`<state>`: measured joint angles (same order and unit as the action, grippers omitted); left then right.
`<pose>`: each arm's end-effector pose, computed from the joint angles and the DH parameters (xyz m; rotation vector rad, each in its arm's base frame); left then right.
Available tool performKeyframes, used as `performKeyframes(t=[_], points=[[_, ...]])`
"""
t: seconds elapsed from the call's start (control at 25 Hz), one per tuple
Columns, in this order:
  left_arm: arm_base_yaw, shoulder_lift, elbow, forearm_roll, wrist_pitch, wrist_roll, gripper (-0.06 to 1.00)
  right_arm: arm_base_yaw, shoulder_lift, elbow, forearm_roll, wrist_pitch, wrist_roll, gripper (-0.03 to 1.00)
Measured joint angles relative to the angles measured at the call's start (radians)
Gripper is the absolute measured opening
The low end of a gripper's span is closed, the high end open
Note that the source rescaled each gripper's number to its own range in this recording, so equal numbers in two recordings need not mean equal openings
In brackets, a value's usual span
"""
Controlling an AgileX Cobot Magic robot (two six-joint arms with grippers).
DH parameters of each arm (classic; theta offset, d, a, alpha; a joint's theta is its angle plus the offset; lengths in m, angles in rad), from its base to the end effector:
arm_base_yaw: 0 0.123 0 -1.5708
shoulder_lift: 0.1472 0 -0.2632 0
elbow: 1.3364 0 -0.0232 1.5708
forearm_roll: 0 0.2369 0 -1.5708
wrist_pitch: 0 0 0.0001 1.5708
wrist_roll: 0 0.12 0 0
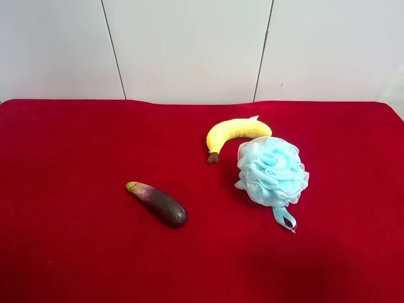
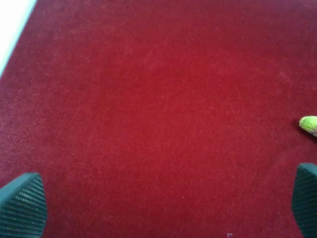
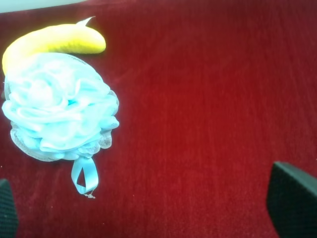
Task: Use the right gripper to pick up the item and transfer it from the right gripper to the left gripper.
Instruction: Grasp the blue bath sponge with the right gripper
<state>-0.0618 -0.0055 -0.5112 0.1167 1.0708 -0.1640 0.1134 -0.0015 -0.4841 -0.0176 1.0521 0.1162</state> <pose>0.0287 0.0105 0.2603 -0.1110 2.0292 -0.0026 0.0325 0.0019 0.2537 0.0034 2.0522 0.1218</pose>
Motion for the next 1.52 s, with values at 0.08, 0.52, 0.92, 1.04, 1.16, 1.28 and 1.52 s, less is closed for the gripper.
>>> performKeyframes(t=[0.08, 0.52, 0.92, 1.04, 1.16, 1.28, 1.52], points=[[0.000, 0.000, 0.000, 0.000, 0.000, 0.000, 1.00, 0.000, 0.000, 0.000, 0.012, 0.000, 0.000, 1.00], [0.000, 0.000, 0.000, -0.001, 0.000, 0.000, 1.00, 0.000, 0.000, 0.000, 0.041, 0.000, 0.000, 1.00], [0.000, 0.000, 0.000, -0.001, 0.000, 0.000, 1.00, 0.000, 0.000, 0.000, 0.053, -0.012, 0.001, 1.00], [0.000, 0.000, 0.000, -0.001, 0.000, 0.000, 1.00, 0.000, 0.000, 0.000, 0.083, -0.031, 0.001, 1.00], [0.000, 0.000, 0.000, -0.001, 0.000, 0.000, 1.00, 0.000, 0.000, -0.001, 0.124, -0.080, 0.000, 1.00], [0.000, 0.000, 0.000, -0.001, 0.000, 0.000, 1.00, 0.000, 0.029, -0.003, 0.166, -0.144, -0.014, 1.00], [0.000, 0.000, 0.000, -0.001, 0.000, 0.000, 1.00, 0.000, 0.276, -0.006, 0.302, -0.288, -0.175, 1.00]])
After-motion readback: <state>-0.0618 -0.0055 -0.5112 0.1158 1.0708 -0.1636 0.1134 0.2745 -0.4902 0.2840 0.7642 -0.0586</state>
